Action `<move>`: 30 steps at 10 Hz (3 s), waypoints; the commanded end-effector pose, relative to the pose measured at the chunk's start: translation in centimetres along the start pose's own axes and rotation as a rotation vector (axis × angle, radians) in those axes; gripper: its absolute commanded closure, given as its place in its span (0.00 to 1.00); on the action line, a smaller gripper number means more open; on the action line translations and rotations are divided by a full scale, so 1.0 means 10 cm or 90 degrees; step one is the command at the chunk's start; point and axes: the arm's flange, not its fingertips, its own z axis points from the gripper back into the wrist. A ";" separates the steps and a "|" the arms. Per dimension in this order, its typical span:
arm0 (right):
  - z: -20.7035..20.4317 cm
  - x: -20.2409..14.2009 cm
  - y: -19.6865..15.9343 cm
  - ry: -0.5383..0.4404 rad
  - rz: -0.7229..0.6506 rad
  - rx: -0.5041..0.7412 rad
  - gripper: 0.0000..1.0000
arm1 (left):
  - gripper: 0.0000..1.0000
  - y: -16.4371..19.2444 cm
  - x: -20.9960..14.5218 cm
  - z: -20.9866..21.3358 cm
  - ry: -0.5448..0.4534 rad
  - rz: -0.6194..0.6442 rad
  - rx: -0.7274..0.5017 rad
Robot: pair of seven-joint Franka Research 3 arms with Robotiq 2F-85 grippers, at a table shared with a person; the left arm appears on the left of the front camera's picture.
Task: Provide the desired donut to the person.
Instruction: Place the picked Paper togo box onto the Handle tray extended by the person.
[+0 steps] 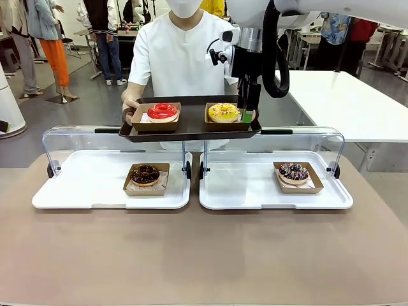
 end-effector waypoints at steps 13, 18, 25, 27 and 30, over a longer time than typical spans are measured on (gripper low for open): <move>0.36 -0.95 0.89 -0.041 -0.069 -0.037 0.00 | 0.00 -0.02 0.01 0.00 -0.010 -0.005 0.004; 0.54 -0.88 1.01 -0.035 -0.064 -0.016 0.00 | 0.00 -0.02 0.01 0.00 -0.010 -0.005 0.004; 0.54 -0.88 1.01 -0.035 -0.064 -0.016 0.00 | 0.00 -0.02 0.01 0.00 -0.010 -0.005 0.004; 0.52 -0.87 0.99 -0.037 -0.063 -0.022 0.00 | 0.00 -0.02 0.01 0.00 -0.010 -0.005 0.004; 0.84 -1.75 0.91 -0.222 -0.169 -0.086 0.00 | 0.00 -0.02 0.01 0.00 -0.010 -0.005 0.004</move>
